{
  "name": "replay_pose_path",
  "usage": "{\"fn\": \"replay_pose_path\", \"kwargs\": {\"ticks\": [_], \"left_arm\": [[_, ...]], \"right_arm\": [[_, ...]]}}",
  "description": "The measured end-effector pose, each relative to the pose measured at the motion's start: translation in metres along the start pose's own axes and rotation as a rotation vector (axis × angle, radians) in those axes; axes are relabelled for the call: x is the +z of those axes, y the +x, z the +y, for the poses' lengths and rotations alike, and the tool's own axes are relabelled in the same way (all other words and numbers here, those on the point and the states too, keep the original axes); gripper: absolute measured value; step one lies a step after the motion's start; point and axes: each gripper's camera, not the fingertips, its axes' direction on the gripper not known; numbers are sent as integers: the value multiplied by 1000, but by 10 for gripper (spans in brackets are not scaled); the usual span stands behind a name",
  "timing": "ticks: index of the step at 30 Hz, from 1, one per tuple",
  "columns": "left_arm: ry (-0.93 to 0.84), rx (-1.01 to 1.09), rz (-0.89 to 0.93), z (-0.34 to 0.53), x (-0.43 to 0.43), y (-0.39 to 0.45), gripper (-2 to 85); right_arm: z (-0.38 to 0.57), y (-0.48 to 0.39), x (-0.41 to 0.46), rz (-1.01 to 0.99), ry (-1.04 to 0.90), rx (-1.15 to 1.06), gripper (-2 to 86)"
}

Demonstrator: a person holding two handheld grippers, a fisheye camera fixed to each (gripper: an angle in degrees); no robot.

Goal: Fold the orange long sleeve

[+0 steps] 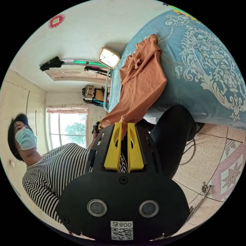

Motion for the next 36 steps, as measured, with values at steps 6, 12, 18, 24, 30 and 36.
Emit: {"fn": "replay_pose_path", "kwargs": {"ticks": [6,12,18,24,30,36], "left_arm": [[15,110,40,-134,59,34,50],[2,158,-19,-283,142,54,51],[14,115,-68,-415,226,36,51],[11,85,-194,-508,301,10,51],[-15,0,-284,-558,354,-32,60],[9,-5,-139,-580,380,-41,77]], "right_arm": [[-119,-12,-24,-11,66,-96,29],[-269,-6,-33,47,91,-102,29],[-417,23,-25,108,82,-61,29],[-535,66,3,147,74,25,27],[-598,117,31,109,61,147,31],[-613,135,36,-52,141,177,44]]}}
